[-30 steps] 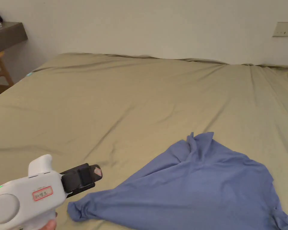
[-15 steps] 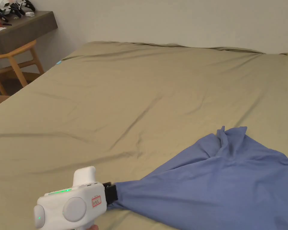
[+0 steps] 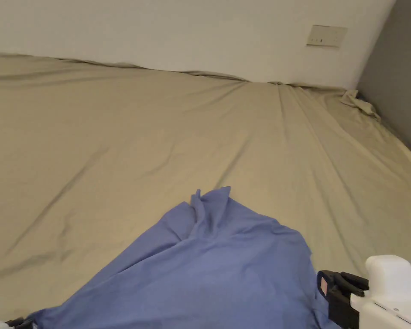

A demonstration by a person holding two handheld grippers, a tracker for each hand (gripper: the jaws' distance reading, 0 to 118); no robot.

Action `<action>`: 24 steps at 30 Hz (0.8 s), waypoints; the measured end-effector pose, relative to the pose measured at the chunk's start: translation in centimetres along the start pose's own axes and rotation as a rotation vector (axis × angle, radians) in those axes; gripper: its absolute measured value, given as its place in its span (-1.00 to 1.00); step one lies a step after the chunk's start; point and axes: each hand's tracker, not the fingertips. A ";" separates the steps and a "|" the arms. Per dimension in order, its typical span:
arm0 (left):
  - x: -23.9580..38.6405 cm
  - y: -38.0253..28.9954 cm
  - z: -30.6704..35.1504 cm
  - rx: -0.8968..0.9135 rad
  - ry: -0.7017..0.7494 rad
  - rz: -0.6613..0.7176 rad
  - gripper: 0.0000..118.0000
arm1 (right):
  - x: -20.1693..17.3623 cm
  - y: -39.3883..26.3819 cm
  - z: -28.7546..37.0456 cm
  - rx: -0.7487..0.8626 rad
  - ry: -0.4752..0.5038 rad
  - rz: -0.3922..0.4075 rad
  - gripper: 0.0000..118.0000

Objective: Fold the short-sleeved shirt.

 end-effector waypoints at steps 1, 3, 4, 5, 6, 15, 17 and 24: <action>0.4 0.1 0.7 0.031 0.006 -0.017 -0.98 | 0.8 0.7 -1.1 -0.007 0.000 -0.003 -0.96; 0.5 0.5 1.7 0.037 0.021 -0.035 -0.98 | 2.8 2.4 -4.4 -0.052 0.031 -0.027 -0.95; 0.3 0.8 2.0 0.032 0.013 -0.032 -0.98 | 3.9 3.4 -6.1 -0.085 0.042 -0.040 -0.51; 0.6 0.9 2.0 0.026 -0.011 -0.018 -0.98 | 4.9 4.2 -8.4 -0.134 0.026 -0.055 0.42; 0.5 1.1 2.3 0.029 -0.031 0.003 -0.98 | 5.8 4.7 -11.1 -0.220 -0.002 -0.063 1.00; 2.4 1.8 2.1 0.017 -0.012 -0.031 -0.98 | 10.5 4.7 -26.5 -0.428 -0.091 -0.088 0.98; 3.0 1.7 1.8 0.008 -0.012 -0.032 -0.98 | 10.3 4.3 -27.5 -0.467 -0.099 -0.082 0.89; 3.4 1.7 1.4 -0.001 -0.004 -0.042 -0.98 | 6.4 3.7 -22.9 -0.393 -0.111 0.095 -0.83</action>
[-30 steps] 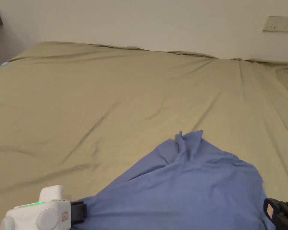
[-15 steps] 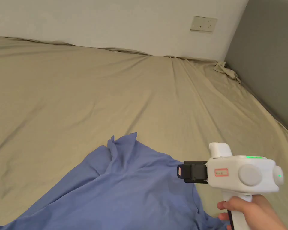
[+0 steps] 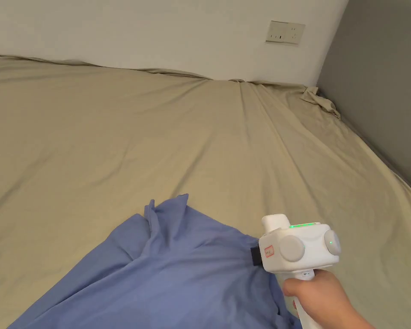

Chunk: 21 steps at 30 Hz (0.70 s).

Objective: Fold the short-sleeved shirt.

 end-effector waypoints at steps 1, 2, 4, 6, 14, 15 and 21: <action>0.0 0.2 -0.3 -0.007 0.001 -0.001 -0.98 | -0.5 -0.4 0.6 0.016 0.013 0.025 -0.85; 0.0 0.2 -0.3 -0.010 -0.003 0.002 -0.98 | -0.8 -0.8 1.4 0.035 0.033 0.043 -0.85; 0.2 0.1 0.0 -0.007 -0.017 0.013 -0.98 | -1.1 -1.5 2.8 0.104 0.050 0.039 -0.86; 0.0 0.2 0.4 0.004 -0.034 0.028 -0.98 | -0.7 -1.7 6.5 0.210 0.081 -0.006 -0.87; 2.3 6.2 4.4 0.150 -0.210 0.110 -0.98 | 1.3 0.3 25.4 0.594 0.090 0.071 -0.88; 3.3 7.7 4.9 0.189 -0.224 0.096 -0.98 | 1.8 1.3 27.2 0.618 0.057 0.075 -0.88; 6.6 19.5 9.8 0.415 -0.379 0.160 -0.98 | 5.4 6.8 35.4 0.759 -0.115 -0.013 -0.88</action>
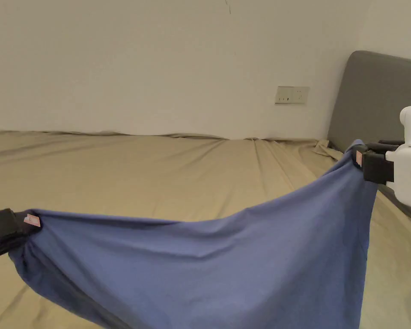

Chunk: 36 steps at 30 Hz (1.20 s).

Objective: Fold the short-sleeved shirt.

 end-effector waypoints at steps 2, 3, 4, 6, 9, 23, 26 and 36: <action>2.1 3.8 0.4 0.098 0.000 -0.013 -0.98 | 1.4 3.0 0.1 0.032 -0.031 -0.035 -0.88; 3.4 5.7 0.5 0.135 0.025 -0.049 -0.98 | 2.0 4.5 0.1 0.038 -0.042 -0.063 -0.88; 4.5 7.3 0.6 0.180 0.046 -0.071 -0.98 | 2.5 5.9 0.0 0.044 -0.035 -0.069 -0.88; 6.4 10.5 0.4 0.265 0.051 -0.093 -0.98 | 2.8 8.7 -0.4 0.062 -0.069 -0.067 -0.89; 8.7 15.2 -0.1 0.273 0.050 -0.099 -0.98 | 3.5 12.4 -3.0 0.021 -0.156 -0.017 -0.89; 14.5 21.2 -1.7 0.307 0.233 -0.505 -0.98 | 3.2 21.3 -11.1 -0.133 -0.140 -0.012 -0.88; 14.1 20.1 -2.3 0.278 0.234 -0.491 -0.98 | 2.7 21.0 -12.2 -0.130 -0.141 -0.013 -0.88; 9.8 17.2 -7.6 0.112 0.295 -0.461 -0.98 | 0.2 16.4 -15.9 -0.200 -0.152 0.051 -0.88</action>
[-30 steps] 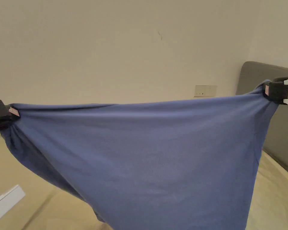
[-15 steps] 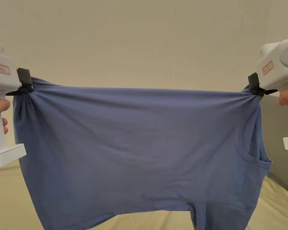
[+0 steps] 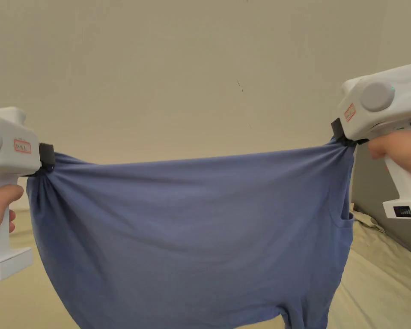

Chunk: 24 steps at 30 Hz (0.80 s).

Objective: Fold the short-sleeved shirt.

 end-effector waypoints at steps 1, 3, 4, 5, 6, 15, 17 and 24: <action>-0.1 -0.6 -0.9 -0.031 0.000 0.005 -0.98 | -0.5 -0.6 -0.7 -0.005 0.004 0.013 -0.88; -0.3 -2.8 -3.2 -0.092 0.010 0.026 -0.98 | -1.6 -2.4 -3.4 -0.023 0.007 0.051 -0.88; -0.3 -4.1 -3.9 -0.120 0.005 0.033 -0.98 | -2.3 -3.5 -4.4 -0.037 0.011 0.078 -0.88; -0.4 -5.6 -5.0 -0.153 0.012 0.044 -0.98 | -2.9 -5.0 -5.4 -0.032 0.018 0.111 -0.88; -0.6 -7.1 -6.2 -0.201 0.010 0.066 -0.98 | -3.5 -6.7 -6.5 -0.041 0.003 0.124 -0.88; -1.9 -23.4 -10.5 -0.516 -0.021 0.092 -0.98 | -7.0 -24.1 -10.7 -0.295 0.127 0.074 -0.89; -2.6 -26.9 -9.4 -0.564 -0.053 0.114 -0.98 | -6.9 -27.5 -8.4 -0.216 0.226 -0.011 -0.89; -6.0 -33.2 1.0 -0.623 -0.162 0.171 -0.98 | -4.2 -38.5 -0.2 -0.283 0.336 -0.140 -0.89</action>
